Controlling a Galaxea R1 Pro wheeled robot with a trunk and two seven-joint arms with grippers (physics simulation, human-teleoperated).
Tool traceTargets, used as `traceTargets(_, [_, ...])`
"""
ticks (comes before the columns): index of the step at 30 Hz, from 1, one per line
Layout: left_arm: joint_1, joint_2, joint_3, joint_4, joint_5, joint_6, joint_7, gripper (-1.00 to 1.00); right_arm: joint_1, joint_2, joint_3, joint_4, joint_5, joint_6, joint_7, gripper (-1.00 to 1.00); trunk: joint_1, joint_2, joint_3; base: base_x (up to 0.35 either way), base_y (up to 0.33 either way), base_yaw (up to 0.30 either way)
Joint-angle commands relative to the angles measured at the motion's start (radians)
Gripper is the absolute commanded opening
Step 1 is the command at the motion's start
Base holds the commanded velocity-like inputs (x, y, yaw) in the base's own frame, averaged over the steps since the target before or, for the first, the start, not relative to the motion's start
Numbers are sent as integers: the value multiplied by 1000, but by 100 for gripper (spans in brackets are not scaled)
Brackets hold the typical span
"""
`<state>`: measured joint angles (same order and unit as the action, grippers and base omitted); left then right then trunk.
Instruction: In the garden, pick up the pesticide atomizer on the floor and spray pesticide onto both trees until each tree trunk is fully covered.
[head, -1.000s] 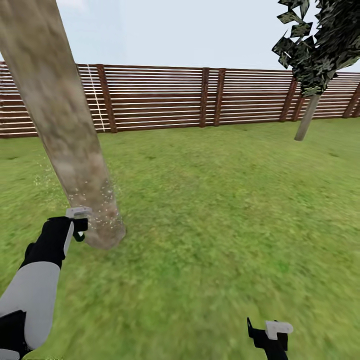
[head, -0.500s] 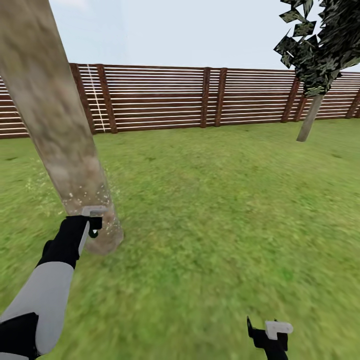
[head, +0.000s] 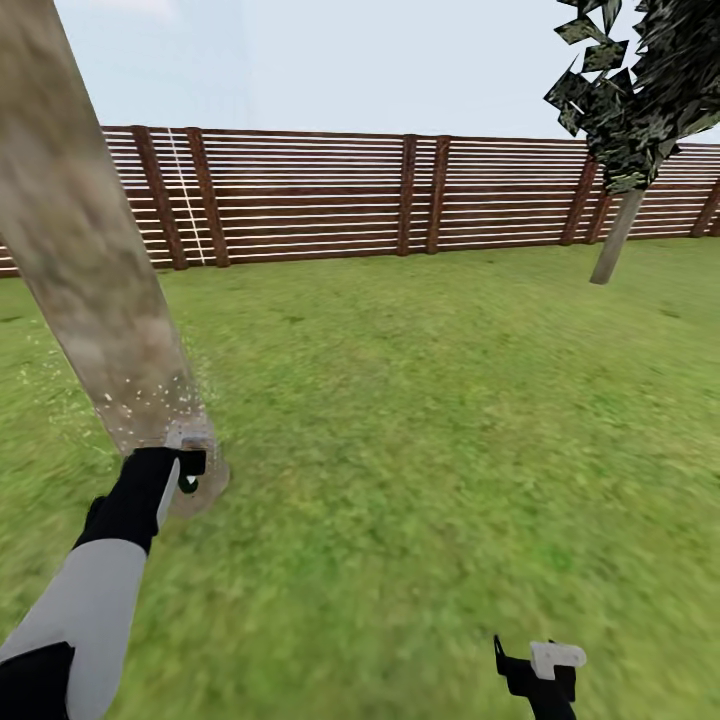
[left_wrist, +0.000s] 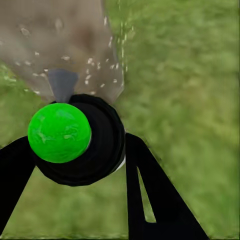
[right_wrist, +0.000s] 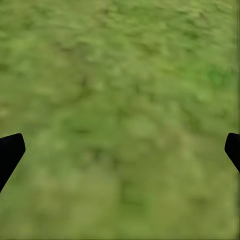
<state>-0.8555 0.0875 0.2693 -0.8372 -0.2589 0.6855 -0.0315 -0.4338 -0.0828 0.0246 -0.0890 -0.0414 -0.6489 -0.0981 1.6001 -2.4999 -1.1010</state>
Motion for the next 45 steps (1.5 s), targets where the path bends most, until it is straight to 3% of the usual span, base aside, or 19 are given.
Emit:
traceTargets(1, [16,0,0,0,0,-2,-2,-100,0,0,0,0,0,0,0,100,0,0,0,-1,-10,0])
traceTargets(7, [124,-3,-4,14,-1,-89,-27,-100,0,1,0,1,0,0,1,100,0,0,0,-111,-2,0])
traceTargets(16, [246,15,-10,24,-14,-235,-270,-100,0,2,0,1,0,1,1,100,0,0,0,-334,0,-5])
traceTargets(20, [282,47,-11,33,-60,-303,-416,-100,0,2,0,1,0,0,1,100,0,0,4,-337,0,-186])
traceTargets(22, [290,65,-12,63,-155,-356,-562,-100,0,2,0,0,0,1,1,100,0,0,6,-313,0,-221])
traceTargets(23, [292,68,-12,81,-232,-416,-661,-100,0,2,1,-1,0,2,2,100,0,0,7,-283,0,-214])
traceTargets(24, [291,69,-10,100,-377,-505,-831,-100,0,3,3,-8,4,4,6,100,0,0,7,-130,0,-51])
traceTargets(25, [289,69,-10,104,-429,-523,-884,-100,0,3,3,-16,14,5,8,100,0,0,7,-67,0,-26])
traceTargets(27, [286,69,-11,107,-503,-539,-971,-100,0,4,26,-80,101,13,20,100,0,0,7,-26,0,-10])
traceTargets(28, [282,70,-17,108,-537,-564,-1041,-100,0,7,41,-170,184,54,41,100,0,0,7,-6,0,-2])
traceTargets(30, [280,71,-27,108,-562,-607,-1116,-100,-2,9,48,-245,218,119,110,100,0,0,7,-3,0,-1])
traceTargets(32, [281,69,-30,109,-619,-627,-1197,-100,-18,12,52,-315,237,190,356,100,0,0,7,0,0,0])
traceTargets(33, [282,66,-32,109,-667,-631,-1222,-100,-39,12,53,-348,264,221,516,100,0,0,7,0,0,0])
traceTargets(34, [283,62,-33,109,-698,-632,-1233,-100,-54,12,54,-364,303,242,608,100,0,0,7,0,0,0])
traceTargets(36, [282,54,-50,118,-728,-631,-1252,-100,-72,12,55,-374,392,266,688,100,0,0,7,0,0,0])
traceTargets(39, [278,49,-82,124,-734,-627,-1259,-100,-76,12,59,-373,422,270,713,100,0,0,7,0,0,0])
traceTargets(41, [278,36,-99,126,-736,-627,-1258,-100,-77,24,140,-367,465,270,716,100,0,0,7,0,0,0])
traceTargets(42, [279,31,-142,127,-736,-626,-1254,-100,-77,50,213,-366,481,270,716,-100,0,0,7,0,0,0])
traceTargets(45, [279,18,-232,128,-735,-624,-1248,-100,-77,74,259,-364,489,270,730,-100,0,0,7,0,0,0])
